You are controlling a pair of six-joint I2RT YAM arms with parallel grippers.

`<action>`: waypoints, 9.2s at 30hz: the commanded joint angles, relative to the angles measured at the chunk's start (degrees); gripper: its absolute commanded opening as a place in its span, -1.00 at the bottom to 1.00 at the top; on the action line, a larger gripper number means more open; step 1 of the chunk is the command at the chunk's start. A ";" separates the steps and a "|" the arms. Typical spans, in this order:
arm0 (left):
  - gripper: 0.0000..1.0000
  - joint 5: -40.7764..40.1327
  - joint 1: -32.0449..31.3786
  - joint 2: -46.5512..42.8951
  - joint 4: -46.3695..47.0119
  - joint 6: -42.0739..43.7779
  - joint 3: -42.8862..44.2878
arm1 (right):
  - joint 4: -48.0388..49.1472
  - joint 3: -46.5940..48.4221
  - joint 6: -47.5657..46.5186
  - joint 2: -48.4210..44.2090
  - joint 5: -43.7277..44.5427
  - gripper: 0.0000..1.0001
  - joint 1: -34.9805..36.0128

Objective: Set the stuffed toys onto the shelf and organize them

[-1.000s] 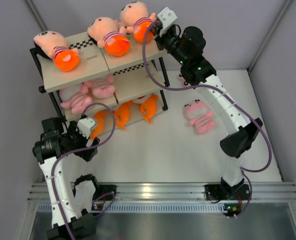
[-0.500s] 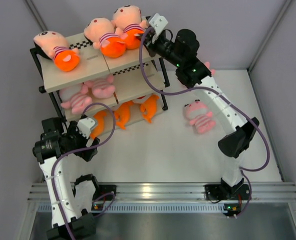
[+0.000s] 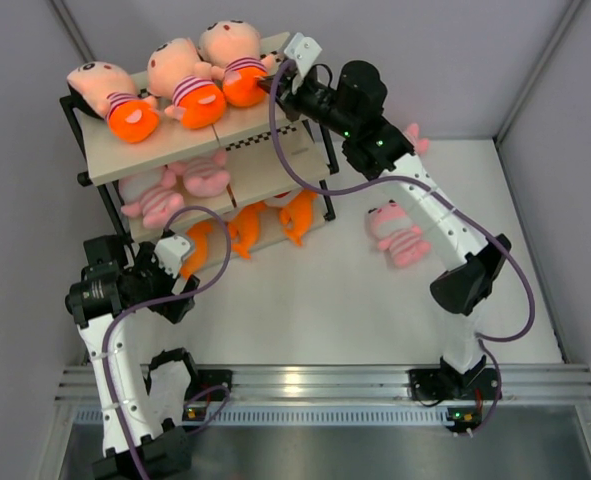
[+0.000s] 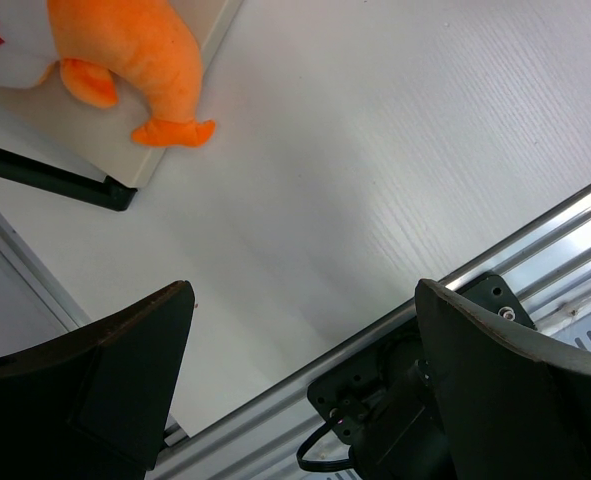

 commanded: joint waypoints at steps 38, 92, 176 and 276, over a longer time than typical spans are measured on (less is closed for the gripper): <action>0.96 -0.36 -0.55 -2.05 -5.61 -1.48 -2.43 | -11.24 -50.59 34.20 -37.18 11.76 0.82 -29.48; 0.95 -12.05 -0.63 -5.48 -2.00 -9.31 -7.44 | -3.09 -73.01 54.98 -61.29 15.08 -1.00 -5.53; 0.95 -12.23 -2.83 -3.29 -1.92 -6.41 -7.88 | -9.56 -34.52 33.89 -11.64 -2.50 0.56 -42.39; 0.97 -0.98 -38.16 6.02 16.62 -16.78 0.21 | 13.03 -70.99 79.59 -35.44 46.81 -1.00 23.04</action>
